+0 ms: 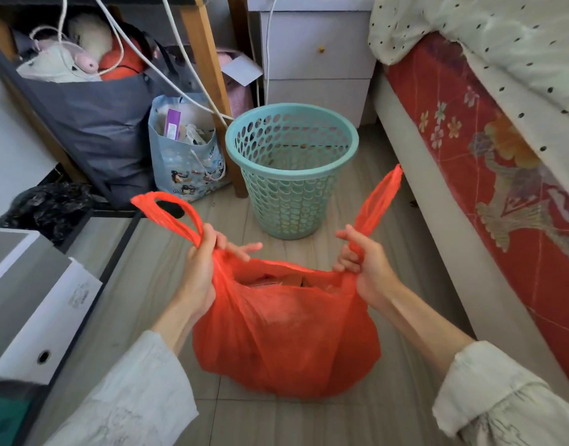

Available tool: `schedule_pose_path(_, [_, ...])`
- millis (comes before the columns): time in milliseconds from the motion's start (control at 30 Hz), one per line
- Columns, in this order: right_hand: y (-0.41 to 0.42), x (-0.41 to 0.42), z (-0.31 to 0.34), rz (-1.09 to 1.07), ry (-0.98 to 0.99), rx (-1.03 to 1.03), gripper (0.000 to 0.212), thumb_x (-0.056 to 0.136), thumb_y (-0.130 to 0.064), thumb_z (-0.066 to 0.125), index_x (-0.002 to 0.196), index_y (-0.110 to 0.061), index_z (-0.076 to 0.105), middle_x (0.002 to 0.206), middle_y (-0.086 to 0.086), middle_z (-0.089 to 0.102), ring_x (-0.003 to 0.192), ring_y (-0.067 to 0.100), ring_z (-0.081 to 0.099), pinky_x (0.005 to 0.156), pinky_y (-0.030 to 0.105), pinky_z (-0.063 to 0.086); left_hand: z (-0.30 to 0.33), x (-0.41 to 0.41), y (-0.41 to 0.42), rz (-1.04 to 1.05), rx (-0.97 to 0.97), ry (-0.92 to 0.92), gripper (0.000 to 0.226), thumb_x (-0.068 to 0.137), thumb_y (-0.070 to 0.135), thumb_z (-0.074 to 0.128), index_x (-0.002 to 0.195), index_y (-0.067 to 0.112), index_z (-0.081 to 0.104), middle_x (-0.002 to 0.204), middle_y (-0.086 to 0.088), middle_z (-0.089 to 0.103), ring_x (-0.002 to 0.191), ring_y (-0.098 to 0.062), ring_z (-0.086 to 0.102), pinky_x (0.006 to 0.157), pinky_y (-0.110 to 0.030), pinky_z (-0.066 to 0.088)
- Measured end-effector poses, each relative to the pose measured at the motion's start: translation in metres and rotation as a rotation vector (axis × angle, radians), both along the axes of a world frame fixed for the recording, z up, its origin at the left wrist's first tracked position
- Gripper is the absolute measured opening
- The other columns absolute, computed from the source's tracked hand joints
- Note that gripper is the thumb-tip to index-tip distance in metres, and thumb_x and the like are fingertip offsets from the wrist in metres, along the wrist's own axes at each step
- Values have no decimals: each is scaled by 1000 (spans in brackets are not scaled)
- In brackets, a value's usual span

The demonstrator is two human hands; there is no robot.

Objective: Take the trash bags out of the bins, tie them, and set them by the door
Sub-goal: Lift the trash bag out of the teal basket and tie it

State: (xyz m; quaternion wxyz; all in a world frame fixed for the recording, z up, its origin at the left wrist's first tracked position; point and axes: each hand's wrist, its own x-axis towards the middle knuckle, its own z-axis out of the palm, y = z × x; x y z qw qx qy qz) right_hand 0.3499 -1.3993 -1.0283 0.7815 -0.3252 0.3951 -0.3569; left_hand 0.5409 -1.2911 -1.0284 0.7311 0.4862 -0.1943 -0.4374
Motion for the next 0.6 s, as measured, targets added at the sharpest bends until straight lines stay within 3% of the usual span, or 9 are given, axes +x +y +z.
schedule_pose_path(100, [-2,-2,-10,-96,-21,5,28,99,-18,36,81,-5,54,36,-12,27,28,1,23,36,12,33,3,-2,-3,35,-17,138,46,96,43,25,60,16,32,32,-1,42,42,-19,59,61,-33,58])
schedule_pose_path(233, [-8,-7,-11,-214,-194,137,40,101,-31,26,73,-10,45,32,-7,33,26,5,32,42,19,38,-2,0,-1,80,-8,241,48,95,49,23,59,18,31,31,4,31,31,-13,36,51,-23,55])
schedule_pose_path(300, [-7,-9,-9,-218,-223,154,43,100,-39,24,69,-14,41,30,-5,32,28,11,41,56,29,41,-4,5,1,93,-27,291,50,95,50,22,57,19,32,28,6,25,26,-8,25,39,-13,41])
schedule_pose_path(367, [-3,-8,-7,-168,-133,92,49,98,-45,22,65,-14,40,28,-4,25,25,13,37,55,29,44,-8,10,2,88,-26,324,53,95,51,22,54,19,36,26,6,21,23,-5,17,30,-14,22])
schedule_pose_path(467, [0,-4,-2,-115,-6,-9,57,97,-52,17,61,-13,39,27,-8,15,23,8,17,40,17,35,-12,12,1,66,84,274,51,94,53,22,59,19,38,28,8,20,23,-5,15,33,-13,16])
schedule_pose_path(600, [-4,-4,-2,-99,15,9,41,96,-46,34,67,-17,41,31,-10,18,24,5,14,37,10,20,-10,9,-4,29,137,237,25,91,31,30,77,16,44,39,6,29,29,-7,22,39,-15,31])
